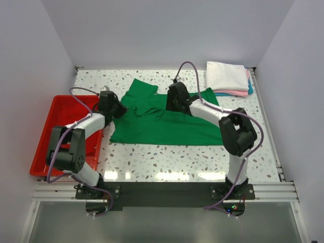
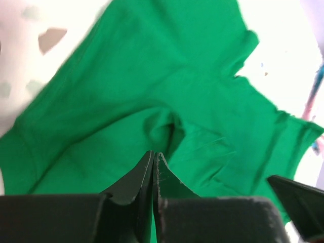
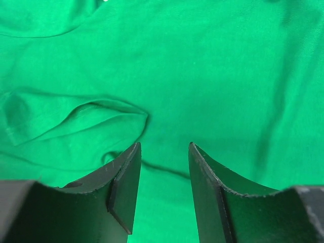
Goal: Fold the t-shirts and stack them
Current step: Fold the tshirt
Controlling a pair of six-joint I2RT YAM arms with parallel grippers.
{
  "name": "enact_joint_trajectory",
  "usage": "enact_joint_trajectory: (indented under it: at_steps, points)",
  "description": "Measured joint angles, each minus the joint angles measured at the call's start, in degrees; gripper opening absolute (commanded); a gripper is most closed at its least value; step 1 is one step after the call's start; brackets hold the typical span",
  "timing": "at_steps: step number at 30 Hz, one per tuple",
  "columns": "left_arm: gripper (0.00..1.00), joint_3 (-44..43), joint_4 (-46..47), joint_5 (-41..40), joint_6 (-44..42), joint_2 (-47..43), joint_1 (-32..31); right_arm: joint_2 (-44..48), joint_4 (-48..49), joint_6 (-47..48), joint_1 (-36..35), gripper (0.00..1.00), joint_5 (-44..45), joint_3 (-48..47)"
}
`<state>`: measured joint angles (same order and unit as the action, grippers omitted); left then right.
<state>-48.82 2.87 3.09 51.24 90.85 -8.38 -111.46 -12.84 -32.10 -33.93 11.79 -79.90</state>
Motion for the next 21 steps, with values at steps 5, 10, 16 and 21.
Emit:
enact_joint_trajectory:
  at_steps: [5, 10, 16, 21]
  points:
    - [0.02, 1.70, -1.25, -0.63, 0.02, 2.19, -2.75, 2.60, 0.22, 0.02, -0.04, 0.45, -0.74, 1.36]
    - [0.03, 1.27, -1.07, -0.70, 0.09, 5.64, -5.64, 5.70, 0.17, 0.15, -0.04, 0.45, -0.74, 2.80]
    - [0.06, -2.16, -0.33, -0.42, 0.20, 10.54, -6.80, 8.15, 0.07, 0.37, -0.04, 0.45, -0.70, 4.00]
    - [0.08, -7.58, 0.04, 0.02, 0.20, 14.40, -6.80, 8.94, -0.11, 1.11, -0.04, 0.45, -0.37, 4.72]
